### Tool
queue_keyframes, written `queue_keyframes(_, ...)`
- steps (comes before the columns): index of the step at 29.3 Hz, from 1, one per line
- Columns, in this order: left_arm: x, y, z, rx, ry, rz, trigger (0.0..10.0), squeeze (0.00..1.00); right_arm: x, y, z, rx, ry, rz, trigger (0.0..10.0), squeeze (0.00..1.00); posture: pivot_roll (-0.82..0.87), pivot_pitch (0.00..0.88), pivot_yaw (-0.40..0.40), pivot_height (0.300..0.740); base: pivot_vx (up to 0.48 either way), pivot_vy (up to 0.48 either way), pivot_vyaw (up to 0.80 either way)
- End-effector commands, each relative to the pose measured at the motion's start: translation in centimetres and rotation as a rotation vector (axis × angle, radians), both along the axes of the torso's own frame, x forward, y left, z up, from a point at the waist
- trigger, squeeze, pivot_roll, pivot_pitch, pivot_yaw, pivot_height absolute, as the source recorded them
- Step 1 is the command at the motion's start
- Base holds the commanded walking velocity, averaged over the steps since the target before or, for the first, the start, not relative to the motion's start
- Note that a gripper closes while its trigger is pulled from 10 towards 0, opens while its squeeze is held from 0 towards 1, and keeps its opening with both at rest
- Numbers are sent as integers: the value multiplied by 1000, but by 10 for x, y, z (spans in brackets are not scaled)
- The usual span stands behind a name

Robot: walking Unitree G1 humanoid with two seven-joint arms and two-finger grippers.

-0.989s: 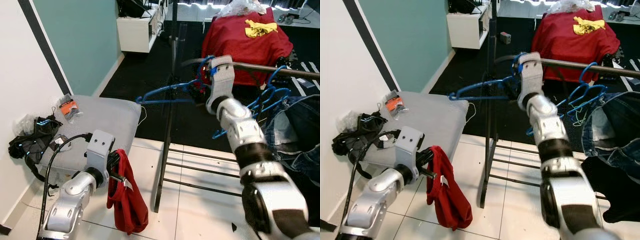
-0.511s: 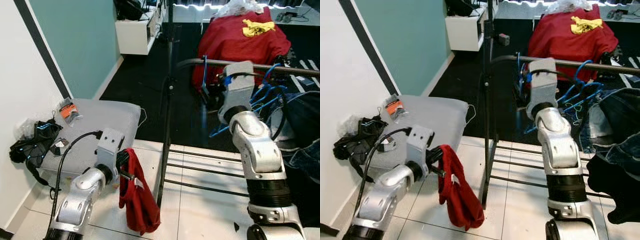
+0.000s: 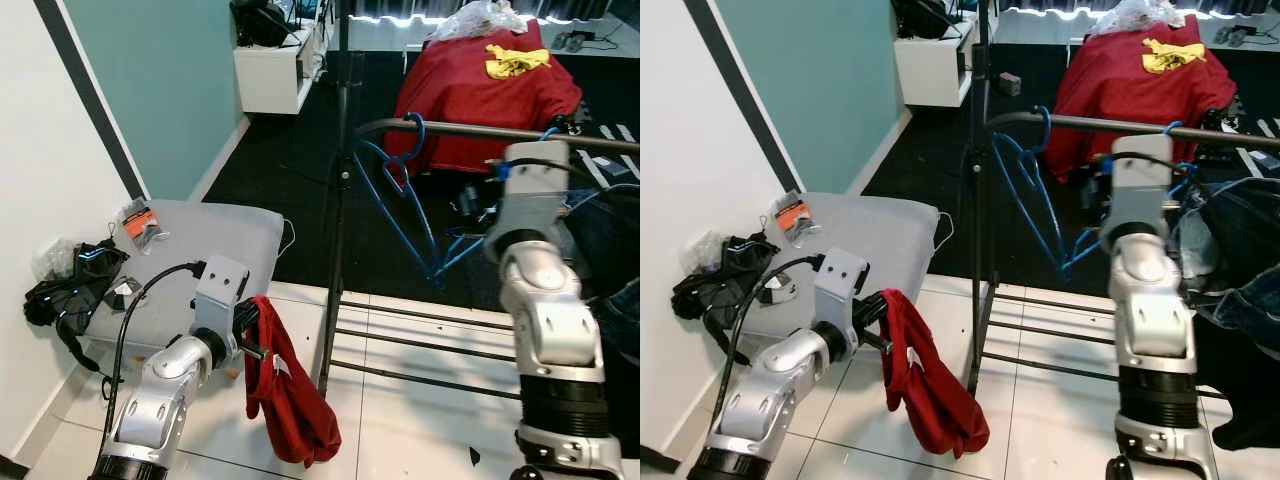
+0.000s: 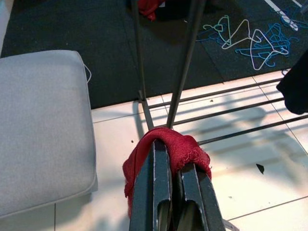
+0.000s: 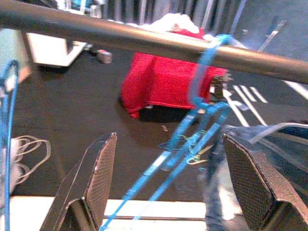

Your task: Hang hanger

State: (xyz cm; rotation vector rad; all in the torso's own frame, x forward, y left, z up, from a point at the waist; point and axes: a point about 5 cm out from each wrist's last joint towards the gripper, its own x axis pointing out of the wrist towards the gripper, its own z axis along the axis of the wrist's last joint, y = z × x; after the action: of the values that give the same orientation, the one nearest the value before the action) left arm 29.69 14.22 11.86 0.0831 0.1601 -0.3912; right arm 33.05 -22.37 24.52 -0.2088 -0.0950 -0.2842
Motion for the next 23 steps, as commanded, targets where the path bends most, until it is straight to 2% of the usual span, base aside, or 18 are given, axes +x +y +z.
queue_keyframes(1,2,1,4,-19,-22,8,10000,0,-1,2,2,-1,-1,-1,10000,0,-18,69,47,740,0,0,0)
queue_keyframes(7,2,-2,4,-27,-27,8,10000,0,-2,-12,-2,-3,27,-59,10000,0,-22,71,51,740,0,0,0)
queue_keyframes(9,2,-2,3,-27,-29,5,10000,0,4,-26,-2,-9,39,-77,10000,0,-21,70,49,740,0,0,0)
queue_keyframes(11,3,-1,4,-28,-33,5,10000,0,7,-34,-1,-4,39,-85,10000,0,-18,70,44,740,0,0,0)
queue_keyframes(23,3,3,4,-21,-35,15,10000,0,10,-46,-4,18,41,-96,10000,0,-19,72,51,740,0,0,0)
